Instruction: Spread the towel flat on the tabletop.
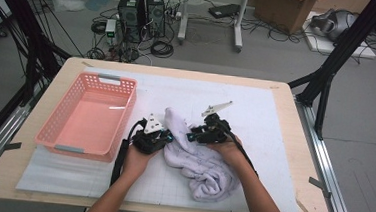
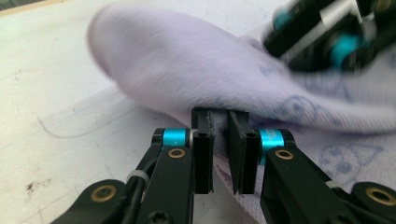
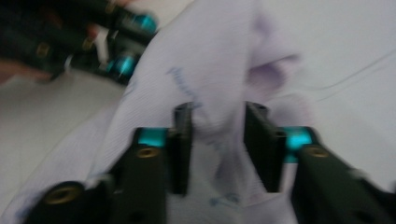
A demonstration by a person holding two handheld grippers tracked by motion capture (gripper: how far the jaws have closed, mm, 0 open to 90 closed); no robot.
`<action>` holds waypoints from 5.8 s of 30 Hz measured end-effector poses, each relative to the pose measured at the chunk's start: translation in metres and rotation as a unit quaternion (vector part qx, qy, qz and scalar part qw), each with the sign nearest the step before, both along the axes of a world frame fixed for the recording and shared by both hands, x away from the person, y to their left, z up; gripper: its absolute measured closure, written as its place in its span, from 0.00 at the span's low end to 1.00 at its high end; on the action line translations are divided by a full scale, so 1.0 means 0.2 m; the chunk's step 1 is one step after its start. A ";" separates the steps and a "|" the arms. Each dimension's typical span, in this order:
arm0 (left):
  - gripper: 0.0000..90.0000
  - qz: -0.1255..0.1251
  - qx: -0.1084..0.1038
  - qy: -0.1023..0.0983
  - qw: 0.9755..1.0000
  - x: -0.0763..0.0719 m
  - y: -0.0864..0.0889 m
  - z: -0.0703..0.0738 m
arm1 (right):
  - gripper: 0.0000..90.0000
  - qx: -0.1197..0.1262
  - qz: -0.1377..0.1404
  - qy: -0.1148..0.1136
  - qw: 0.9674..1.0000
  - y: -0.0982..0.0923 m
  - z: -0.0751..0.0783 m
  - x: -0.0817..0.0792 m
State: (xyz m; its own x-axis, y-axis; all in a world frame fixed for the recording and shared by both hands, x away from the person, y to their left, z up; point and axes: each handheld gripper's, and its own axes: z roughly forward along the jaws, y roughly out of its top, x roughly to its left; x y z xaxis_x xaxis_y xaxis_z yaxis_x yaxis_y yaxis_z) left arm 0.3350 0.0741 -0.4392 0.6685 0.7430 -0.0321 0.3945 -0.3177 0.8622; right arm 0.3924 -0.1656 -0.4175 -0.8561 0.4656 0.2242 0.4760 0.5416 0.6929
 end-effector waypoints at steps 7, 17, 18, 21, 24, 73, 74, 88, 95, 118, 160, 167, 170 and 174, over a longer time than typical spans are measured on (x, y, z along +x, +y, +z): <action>0.90 -0.001 -0.003 -0.002 1.000 -0.01 0.00 0.01 | 1.00 0.002 -0.060 -0.063 0.996 -0.18 0.08 -0.04; 0.90 -0.008 -0.004 -0.004 1.000 -0.03 -0.01 0.02 | 1.00 -0.038 -0.204 -0.144 0.968 -0.52 0.18 -0.11; 0.90 -0.014 -0.004 -0.001 1.000 -0.04 0.00 0.02 | 1.00 -0.055 -0.224 -0.160 0.960 -0.56 0.20 -0.12; 0.86 -0.031 -0.003 0.020 0.999 -0.05 0.00 0.00 | 1.00 -0.067 -0.250 -0.156 0.953 -0.66 0.21 -0.14; 0.65 -0.011 -0.016 0.021 1.000 -0.04 0.01 0.00 | 0.94 -0.051 -0.241 -0.136 0.960 -0.70 0.17 -0.14; 0.93 0.063 -0.029 -0.032 0.997 0.00 0.07 0.14 | 0.61 -0.009 -0.199 -0.027 0.980 -0.25 -0.08 0.22; 0.93 0.061 -0.027 -0.024 0.997 -0.01 0.08 0.13 | 0.62 -0.010 -0.194 -0.020 0.981 -0.23 -0.10 0.23; 0.92 0.051 -0.018 0.000 0.999 -0.02 0.09 0.05 | 0.97 -0.025 -0.068 -0.024 0.997 0.05 -0.10 0.19; 0.93 0.049 -0.050 -0.017 0.997 0.02 0.06 0.12 | 0.97 0.000 -0.151 -0.082 0.985 -0.25 0.04 0.15; 0.48 -0.060 -0.046 0.069 0.995 0.18 -0.23 0.05 | 0.81 -0.018 -0.370 -0.163 0.914 -0.68 0.20 0.26; 0.90 0.066 -0.035 0.027 0.997 0.07 0.11 0.02 | 0.73 0.021 -0.250 -0.030 0.968 -0.55 -0.15 0.05; 0.90 0.046 -0.008 0.033 0.998 -0.01 0.12 0.01 | 0.95 -0.029 -0.175 -0.069 0.982 -0.45 -0.09 -0.04; 0.90 0.038 -0.011 0.035 0.999 -0.06 0.13 -0.01 | 0.96 -0.036 -0.158 -0.075 0.984 -0.49 -0.07 -0.12; 0.90 0.025 -0.012 0.047 0.999 -0.12 0.14 -0.03 | 0.96 -0.035 -0.156 -0.062 0.985 -0.60 -0.04 -0.25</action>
